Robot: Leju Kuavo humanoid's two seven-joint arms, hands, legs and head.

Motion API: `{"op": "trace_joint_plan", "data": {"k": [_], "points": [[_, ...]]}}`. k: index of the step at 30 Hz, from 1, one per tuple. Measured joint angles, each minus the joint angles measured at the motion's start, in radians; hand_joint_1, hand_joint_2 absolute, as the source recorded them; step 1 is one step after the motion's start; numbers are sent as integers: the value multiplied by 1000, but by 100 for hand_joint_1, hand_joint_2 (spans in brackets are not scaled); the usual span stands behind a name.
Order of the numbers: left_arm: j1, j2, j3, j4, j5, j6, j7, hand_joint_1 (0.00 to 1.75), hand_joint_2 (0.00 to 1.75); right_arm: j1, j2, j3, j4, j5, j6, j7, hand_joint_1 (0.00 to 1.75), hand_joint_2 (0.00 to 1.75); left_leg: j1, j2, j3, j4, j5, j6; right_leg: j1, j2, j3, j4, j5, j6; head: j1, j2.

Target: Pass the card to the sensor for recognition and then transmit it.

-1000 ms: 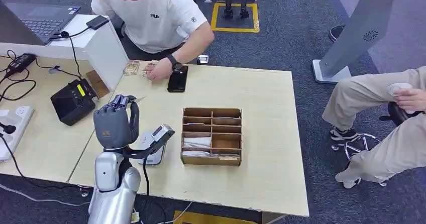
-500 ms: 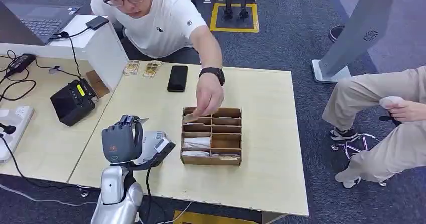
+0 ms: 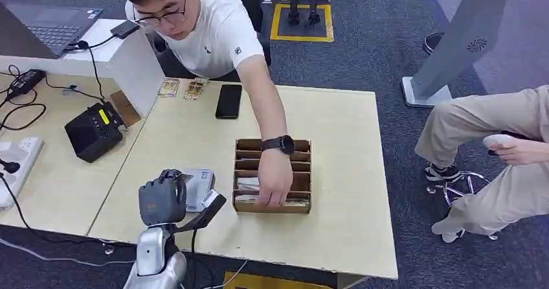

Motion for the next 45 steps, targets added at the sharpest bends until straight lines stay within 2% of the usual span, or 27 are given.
{"op": "trace_joint_plan", "data": {"k": [3,5,13,25,30,33,36,39,41,45], "points": [[-1,0,0,37,-4,0,-30,175,175,0,-1,0,0,-2,0,-7,0,175,0,0,0,0,0,0,0,0,0,0,0,0,0,0],[-1,0,0,65,-4,1,-29,175,175,0,-1,-2,0,15,0,-6,0,175,0,0,0,0,0,0,0,0,0,0,0,0,0,0],[-10,13,-24,145,2,3,30,175,175,0,-1,-6,0,21,0,-10,0,175,0,0,1,0,0,0,0,0,1,0,0,0,0,0],[-25,27,-47,203,8,3,40,175,175,0,-2,-6,1,19,0,-17,0,175,0,0,5,0,0,0,0,-1,6,0,0,0,0,0],[-24,23,-47,198,92,3,-41,175,175,0,-2,-6,1,20,0,-14,0,175,0,0,6,0,0,0,0,-1,8,0,0,0,0,0],[-16,9,-33,162,160,5,-145,175,175,0,-2,-6,1,18,0,-22,0,175,0,-1,6,0,0,0,0,-1,8,0,0,0,0,0],[-15,-26,4,107,235,5,-261,175,175,-1,-2,-6,1,20,0,-22,0,175,0,-1,6,0,0,0,0,-1,7,0,0,0,0,0],[-15,-62,47,47,296,4,-350,175,175,-1,-2,-6,1,26,0,-23,0,175,0,-1,5,0,0,0,0,-1,6,0,0,0,0,0],[-15,-69,58,3,328,4,-398,175,175,-1,-3,-6,1,38,0,-24,0,175,0,0,6,0,0,0,0,-1,6,0,0,0,0,0],[-19,-71,62,-73,378,3,-428,175,175,-1,-3,-6,1,47,0,-28,0,175,0,0,5,0,0,0,0,0,5,0,0,0,0,0]]}}
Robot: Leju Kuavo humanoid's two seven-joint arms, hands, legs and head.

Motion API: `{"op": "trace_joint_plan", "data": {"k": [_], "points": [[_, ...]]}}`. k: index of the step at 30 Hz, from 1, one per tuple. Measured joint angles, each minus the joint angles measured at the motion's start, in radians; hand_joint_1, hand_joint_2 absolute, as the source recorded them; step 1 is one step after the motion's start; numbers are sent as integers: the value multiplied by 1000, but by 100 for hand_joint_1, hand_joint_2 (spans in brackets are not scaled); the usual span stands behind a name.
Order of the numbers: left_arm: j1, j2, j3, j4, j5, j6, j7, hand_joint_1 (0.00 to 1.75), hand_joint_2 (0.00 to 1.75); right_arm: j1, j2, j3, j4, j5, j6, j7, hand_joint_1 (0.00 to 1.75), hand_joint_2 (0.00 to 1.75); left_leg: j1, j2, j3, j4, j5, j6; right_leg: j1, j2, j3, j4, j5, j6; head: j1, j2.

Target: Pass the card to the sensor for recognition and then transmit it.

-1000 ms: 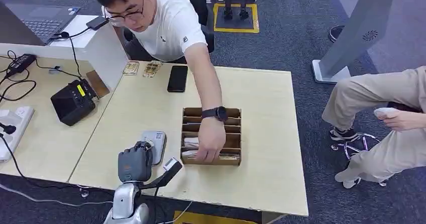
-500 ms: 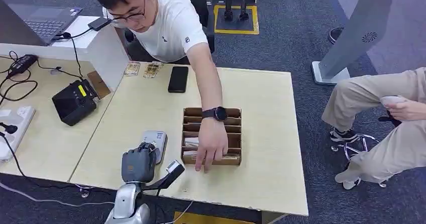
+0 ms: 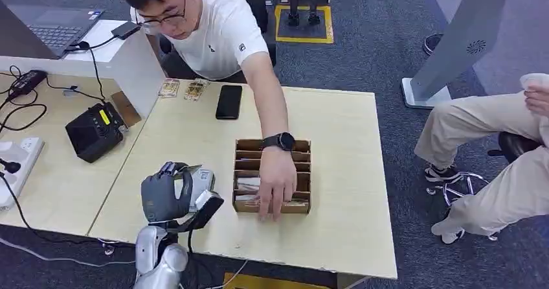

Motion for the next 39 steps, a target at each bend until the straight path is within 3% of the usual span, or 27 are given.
{"op": "trace_joint_plan", "data": {"k": [8,15,25,26,27,28,29,39], "points": [[-36,-2,0,-79,32,-1,14,175,175,-1,0,0,1,24,0,-10,0,175,0,0,0,0,0,0,0,0,0,0,0,0,0,0],[-80,-3,-3,-84,90,-2,54,175,175,-4,0,0,5,48,0,-14,0,175,0,0,0,0,0,0,0,0,0,0,0,0,0,0],[-135,-6,-22,-83,190,-3,55,175,175,-8,0,0,6,79,0,-15,0,175,0,0,0,0,0,0,0,0,0,0,0,0,0,0],[-138,-7,-26,-83,202,-3,53,159,175,-9,-1,0,8,85,0,-15,0,175,0,0,0,0,0,0,0,0,0,0,0,0,0,0],[-141,-8,-29,-83,218,-3,53,10,175,-9,-3,0,10,88,0,-15,0,175,0,0,0,0,0,0,0,0,0,0,0,0,0,0],[-143,-10,-33,-83,230,-3,53,10,175,-10,-4,0,13,92,0,-15,0,175,0,0,0,0,0,0,0,0,0,0,0,0,0,0],[-145,-12,-36,-83,236,-3,54,0,175,-10,-5,0,15,95,0,-15,0,175,0,0,0,0,0,0,0,0,0,0,0,0,0,0],[-148,-13,-77,-83,316,-3,27,0,175,-11,-7,0,22,90,0,-13,0,175,0,0,-1,0,0,0,0,0,0,0,0,0,0,0]]}}
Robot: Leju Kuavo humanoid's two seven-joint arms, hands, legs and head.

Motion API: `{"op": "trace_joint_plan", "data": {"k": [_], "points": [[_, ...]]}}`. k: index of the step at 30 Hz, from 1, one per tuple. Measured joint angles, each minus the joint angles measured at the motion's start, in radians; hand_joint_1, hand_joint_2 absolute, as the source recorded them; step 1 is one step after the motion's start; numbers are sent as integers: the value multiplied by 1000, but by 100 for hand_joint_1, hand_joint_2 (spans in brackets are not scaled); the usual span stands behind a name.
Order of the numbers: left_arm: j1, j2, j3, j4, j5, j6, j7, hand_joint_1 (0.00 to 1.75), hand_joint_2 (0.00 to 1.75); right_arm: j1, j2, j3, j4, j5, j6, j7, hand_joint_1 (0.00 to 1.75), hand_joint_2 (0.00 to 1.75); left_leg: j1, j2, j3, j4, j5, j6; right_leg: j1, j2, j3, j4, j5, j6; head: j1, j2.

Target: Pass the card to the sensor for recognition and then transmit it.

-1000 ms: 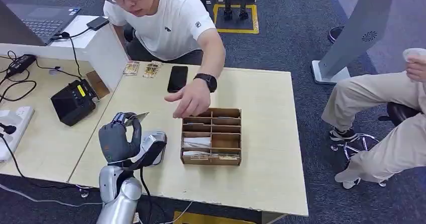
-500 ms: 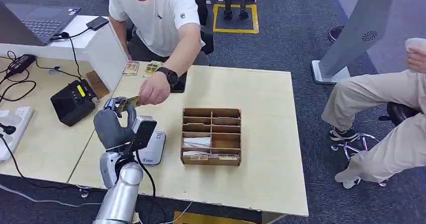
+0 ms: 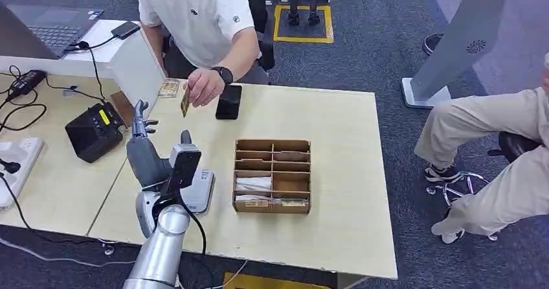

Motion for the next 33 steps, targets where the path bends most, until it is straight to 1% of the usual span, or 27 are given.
{"op": "trace_joint_plan", "data": {"k": [5,7,8,11,14,16,18,20,25,26,27,28,30,33], "points": [[17,3,-22,-16,53,0,-23,0,175,0,0,0,0,-19,0,3,0,175,0,0,0,0,0,0,0,0,0,0,0,0,0,0],[40,10,-40,-38,85,0,-33,0,175,0,1,0,-6,-36,0,6,0,175,0,0,0,0,0,0,0,0,0,0,0,0,0,0],[58,13,-54,-54,95,0,-51,0,175,1,2,0,-10,-40,0,6,0,175,0,0,0,0,0,0,0,0,0,0,0,0,0,0],[104,20,-80,-109,107,0,-132,0,175,1,3,0,-17,-41,0,2,0,175,0,0,-1,0,-1,0,0,0,-1,0,0,0,0,0],[154,26,-110,-165,164,0,-200,0,175,1,3,0,-19,-41,0,-1,0,175,0,0,-1,0,-1,0,0,0,-1,0,0,0,0,0],[181,31,-136,-192,214,0,-220,0,175,1,4,0,-22,-43,0,-2,0,175,0,0,-1,0,-1,0,0,0,-1,0,-1,0,0,0],[215,46,-181,-227,269,-8,-240,0,175,1,5,0,-25,-48,0,-4,0,175,0,0,-1,0,-1,0,0,0,-1,0,-1,0,0,0],[243,65,-240,-263,324,-40,-256,0,175,1,5,-1,-28,-52,0,-4,0,175,0,0,-1,0,-1,1,0,0,-1,0,-1,1,0,0],[296,110,-369,-332,417,-164,-290,0,175,1,5,0,-37,-72,0,-13,0,175,0,0,-1,0,-1,0,0,0,-1,0,-1,1,0,0],[304,118,-390,-347,445,-204,-291,0,175,1,5,-1,-38,-72,0,-15,0,175,0,0,-1,0,-1,1,0,0,-1,0,-1,1,0,0],[312,127,-411,-356,461,-230,-291,0,175,1,5,-1,-39,-77,0,-16,0,175,0,0,-1,0,-1,1,0,0,-1,0,-1,1,0,0],[318,141,-442,-370,487,-275,-291,0,175,1,5,-1,-40,-85,0,-16,0,175,0,0,-1,0,-1,1,0,0,-1,0,-1,1,0,0],[327,163,-489,-390,513,-326,-291,0,175,1,5,-1,-41,-87,0,-18,0,175,0,0,-1,0,-1,1,0,0,-1,0,-1,0,0,0],[330,195,-541,-404,516,-364,-291,0,175,1,5,-1,-42,-86,0,-20,0,175,0,0,-1,0,-1,0,0,0,-1,0,-1,0,0,0]]}}
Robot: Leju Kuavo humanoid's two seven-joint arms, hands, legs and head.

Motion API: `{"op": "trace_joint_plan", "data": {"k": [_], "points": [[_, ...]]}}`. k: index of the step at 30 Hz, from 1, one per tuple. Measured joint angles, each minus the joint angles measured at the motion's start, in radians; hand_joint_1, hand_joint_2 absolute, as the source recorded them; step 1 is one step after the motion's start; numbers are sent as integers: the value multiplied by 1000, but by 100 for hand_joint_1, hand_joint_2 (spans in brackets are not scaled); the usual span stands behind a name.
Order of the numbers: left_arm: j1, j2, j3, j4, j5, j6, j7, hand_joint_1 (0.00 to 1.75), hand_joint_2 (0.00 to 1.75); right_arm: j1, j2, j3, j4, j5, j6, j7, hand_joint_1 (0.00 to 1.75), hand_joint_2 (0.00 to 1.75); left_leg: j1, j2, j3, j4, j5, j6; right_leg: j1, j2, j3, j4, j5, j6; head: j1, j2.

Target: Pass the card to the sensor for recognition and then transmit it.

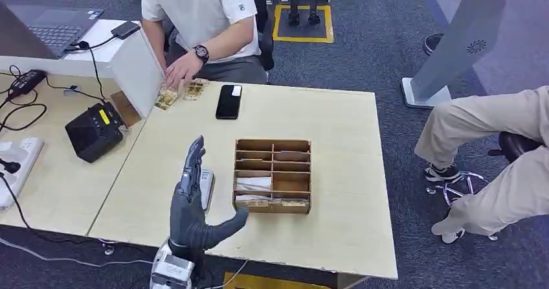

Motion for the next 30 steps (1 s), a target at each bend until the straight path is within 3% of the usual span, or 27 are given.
{"op": "trace_joint_plan", "data": {"k": [5,9,15,30], "points": [[1,37,-53,0,-78,-9,0,0,175,0,0,0,0,1,0,-6,0,175,0,0,0,0,0,0,0,0,0,0,0,0,0,0],[-1,61,-80,18,-223,4,4,0,175,0,0,0,0,5,0,-12,0,175,0,0,0,0,0,0,0,0,0,0,0,0,0,0],[-18,82,-111,82,-409,18,68,0,175,0,0,0,1,14,0,-12,0,175,0,0,0,0,0,0,0,0,0,0,0,0,0,0],[-68,96,-146,214,-576,30,208,0,175,0,0,0,1,38,0,-9,0,175,0,0,0,0,0,0,0,0,0,0,0,0,0,0]]}}
